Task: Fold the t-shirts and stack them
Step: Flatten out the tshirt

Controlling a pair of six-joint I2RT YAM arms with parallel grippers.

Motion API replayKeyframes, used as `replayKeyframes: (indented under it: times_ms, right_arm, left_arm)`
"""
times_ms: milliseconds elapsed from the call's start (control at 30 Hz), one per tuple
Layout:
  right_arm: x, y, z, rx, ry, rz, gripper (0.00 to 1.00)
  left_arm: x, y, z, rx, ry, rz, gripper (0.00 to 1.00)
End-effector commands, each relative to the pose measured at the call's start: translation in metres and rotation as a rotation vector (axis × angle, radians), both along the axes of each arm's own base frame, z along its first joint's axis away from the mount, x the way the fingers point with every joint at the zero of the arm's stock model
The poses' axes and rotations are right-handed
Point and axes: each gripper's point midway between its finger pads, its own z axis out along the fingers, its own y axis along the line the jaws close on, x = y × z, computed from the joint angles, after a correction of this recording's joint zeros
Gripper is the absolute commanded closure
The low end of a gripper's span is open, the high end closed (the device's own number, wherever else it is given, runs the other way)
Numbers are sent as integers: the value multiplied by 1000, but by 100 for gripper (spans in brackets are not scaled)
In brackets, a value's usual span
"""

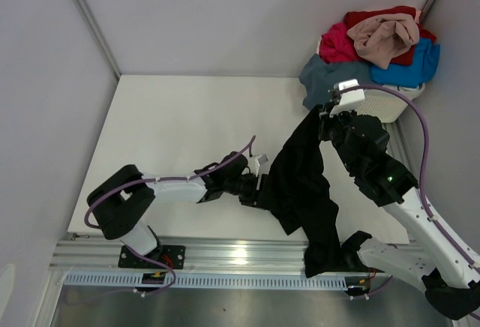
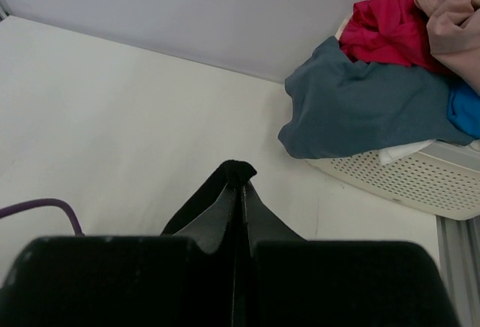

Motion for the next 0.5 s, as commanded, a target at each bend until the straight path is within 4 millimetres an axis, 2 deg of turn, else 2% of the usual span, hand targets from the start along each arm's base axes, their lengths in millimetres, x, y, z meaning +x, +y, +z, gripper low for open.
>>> replayKeyframes:
  times_ms: [0, 33, 67, 100, 167, 267, 467]
  right_arm:
    - [3, -1, 3, 20, -18, -22, 100]
    - [4, 0, 1, 26, -11, -23, 100]
    - [4, 0, -1, 29, -6, -25, 100]
    - [4, 0, -4, 29, 0, -27, 100]
    - [5, 0, -6, 34, 6, -32, 100]
    - [5, -2, -9, 33, 12, -48, 100]
    - [5, -8, -17, 27, 23, -76, 100]
  left_arm:
    - [-11, -35, 23, -125, -101, -115, 42]
    - [-15, -38, 15, -110, -96, -127, 42]
    - [-15, -46, 20, -121, -110, -142, 42]
    - [-24, -48, 12, -96, -107, -172, 42]
    - [-24, -55, 0, -58, -121, -189, 42]
    - [-35, -59, -25, 17, -114, -211, 42]
    - [-62, -57, -61, 142, -148, -246, 42]
